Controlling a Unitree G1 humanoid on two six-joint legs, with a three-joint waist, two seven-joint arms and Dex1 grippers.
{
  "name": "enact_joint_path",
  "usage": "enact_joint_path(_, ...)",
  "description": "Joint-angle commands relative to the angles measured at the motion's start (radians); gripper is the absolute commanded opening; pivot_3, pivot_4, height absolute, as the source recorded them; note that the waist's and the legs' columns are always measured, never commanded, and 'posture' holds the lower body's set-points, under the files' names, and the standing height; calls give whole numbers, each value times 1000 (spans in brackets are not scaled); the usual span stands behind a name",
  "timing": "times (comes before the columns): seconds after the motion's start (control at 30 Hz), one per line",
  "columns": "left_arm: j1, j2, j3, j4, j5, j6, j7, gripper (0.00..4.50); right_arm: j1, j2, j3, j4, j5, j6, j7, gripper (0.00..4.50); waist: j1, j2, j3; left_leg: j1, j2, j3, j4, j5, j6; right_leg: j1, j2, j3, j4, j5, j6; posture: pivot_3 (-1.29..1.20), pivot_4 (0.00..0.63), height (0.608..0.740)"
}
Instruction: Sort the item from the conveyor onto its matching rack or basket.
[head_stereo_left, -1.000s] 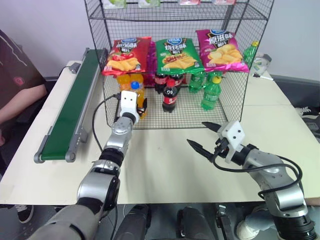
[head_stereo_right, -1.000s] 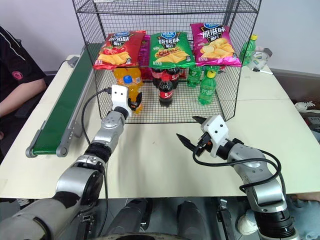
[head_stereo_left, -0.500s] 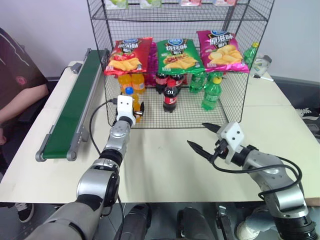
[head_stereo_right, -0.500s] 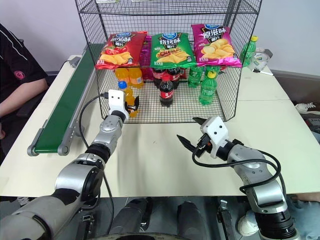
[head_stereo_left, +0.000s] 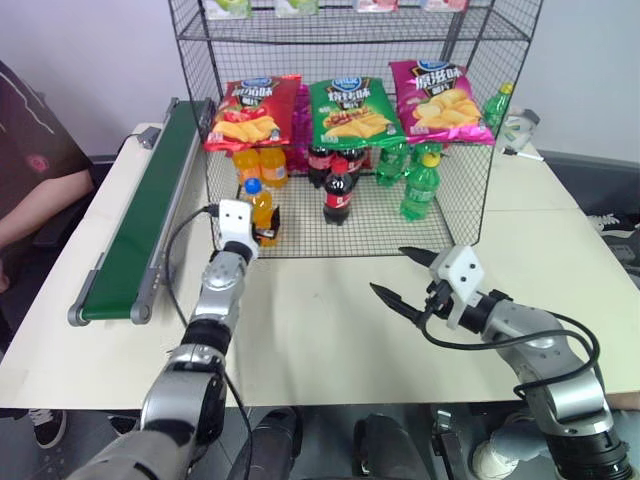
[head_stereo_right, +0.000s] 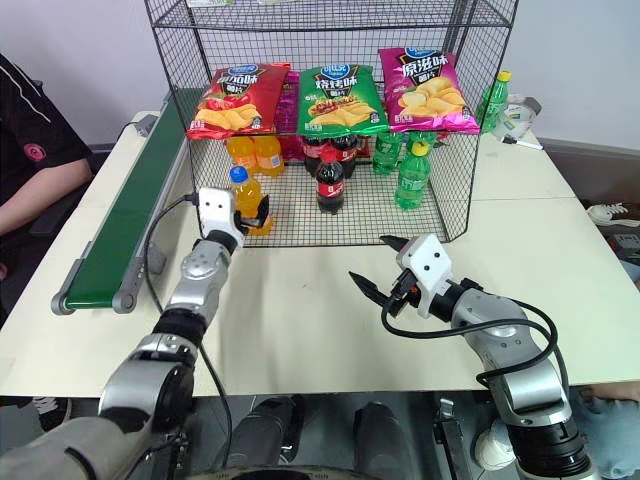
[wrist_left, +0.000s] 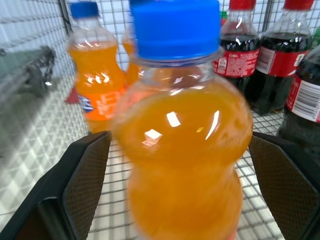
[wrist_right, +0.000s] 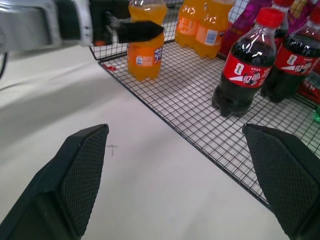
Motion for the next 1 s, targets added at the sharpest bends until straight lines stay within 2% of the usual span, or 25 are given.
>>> enact_joint_path(0.03, 101, 20, -4, -269, -16, 99, -10, 4448, 4, -10, -15, -44, 11, -12, 3, 4500, 2, 0, 0, 0, 0, 0, 0, 0, 0, 0, 0, 0, 0, 0, 0, 0, 150, 740)
enact_joint_path(0.17, 251, 49, -12, -528, -21, 230, -41, 4448, 8, -14, -15, -54, 16, -6, 7, 4500, 3, 1, 0, 0, 0, 0, 0, 0, 0, 0, 0, 0, 0, 0, -1, 0, 150, 740)
enact_joint_path(0.27, 362, 92, 12, -725, -83, 355, -94, 4448, -1, -24, -26, -62, 27, 7, 15, 4500, 3, 1, 0, 0, 0, 0, 0, 0, 0, 0, 0, 0, 0, 0, -1, 0, 150, 740)
enact_joint_path(0.47, 513, 206, 129, -936, -193, 531, -146, 4448, -16, -47, -54, -51, 86, 44, 47, 4500, 3, 1, 0, 0, 2, 0, -1, 0, 0, 0, -1, 1, 0, -1, -4, 0, 150, 740)
enact_joint_path(0.63, 614, 271, 247, -967, -222, 567, -149, 4448, -50, -42, -63, 14, 124, 54, 74, 4500, 3, 2, 0, 0, 2, 0, -1, 0, 0, 0, -1, 1, -1, -2, -5, 0, 150, 740)
enact_joint_path(1.0, 657, 263, 270, -961, -232, 563, -144, 4448, -86, -24, -40, 100, 124, 28, 88, 4500, 4, 2, 0, 0, 2, 0, -2, -1, 0, 0, -3, 0, -7, -2, -6, 0, 150, 740)
